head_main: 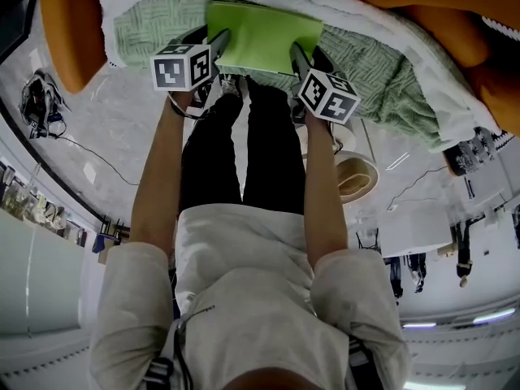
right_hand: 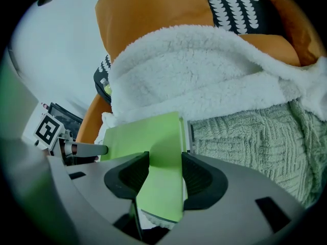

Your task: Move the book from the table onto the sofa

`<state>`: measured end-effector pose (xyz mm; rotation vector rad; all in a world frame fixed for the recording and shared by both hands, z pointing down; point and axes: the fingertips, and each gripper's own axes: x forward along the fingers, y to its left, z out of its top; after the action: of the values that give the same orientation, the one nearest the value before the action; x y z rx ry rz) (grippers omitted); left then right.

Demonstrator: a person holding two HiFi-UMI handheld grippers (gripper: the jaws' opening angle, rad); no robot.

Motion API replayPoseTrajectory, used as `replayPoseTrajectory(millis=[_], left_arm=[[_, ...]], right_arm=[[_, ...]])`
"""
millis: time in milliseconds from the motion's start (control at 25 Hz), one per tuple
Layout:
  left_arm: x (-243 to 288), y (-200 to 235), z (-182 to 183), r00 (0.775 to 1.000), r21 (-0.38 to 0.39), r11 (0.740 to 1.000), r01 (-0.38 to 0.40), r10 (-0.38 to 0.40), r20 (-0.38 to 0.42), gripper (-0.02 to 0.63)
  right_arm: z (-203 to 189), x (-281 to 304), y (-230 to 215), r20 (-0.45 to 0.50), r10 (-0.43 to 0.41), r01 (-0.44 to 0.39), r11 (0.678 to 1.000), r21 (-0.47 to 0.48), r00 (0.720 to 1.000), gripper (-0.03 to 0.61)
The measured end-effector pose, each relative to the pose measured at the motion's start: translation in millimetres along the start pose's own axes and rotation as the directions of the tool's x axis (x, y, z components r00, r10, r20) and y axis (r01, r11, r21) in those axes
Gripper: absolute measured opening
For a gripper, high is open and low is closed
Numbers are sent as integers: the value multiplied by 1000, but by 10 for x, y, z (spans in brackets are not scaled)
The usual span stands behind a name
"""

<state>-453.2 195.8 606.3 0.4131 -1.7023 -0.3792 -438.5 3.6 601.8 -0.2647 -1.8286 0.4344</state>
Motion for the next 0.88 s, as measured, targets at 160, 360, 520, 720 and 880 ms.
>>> replayPoseTrajectory(millis=[160,360,520,720,880], left_arm=[[27,4,-10,1000,13,1000,-2,2,-9,195],[22,24,-39,1000,20,1000,-4,4,-16,195],[36,2,-13,1000,15,1000,6,-5,-10,195],[38,11,58,1000,10,1000,7,-7,8,195],[52,18,40,1000,-4,1000,7,-7,15,195]], right_arm=[[-59,24,-24,-5,2,-2,1000,17,1000,183],[-109,27,-14,-2,4,-3,1000,27,1000,183],[-57,30,-38,3,5,-5,1000,20,1000,183],[34,58,-26,9,5,-5,1000,7,1000,183],[21,49,-26,7,-2,2,1000,11,1000,183]])
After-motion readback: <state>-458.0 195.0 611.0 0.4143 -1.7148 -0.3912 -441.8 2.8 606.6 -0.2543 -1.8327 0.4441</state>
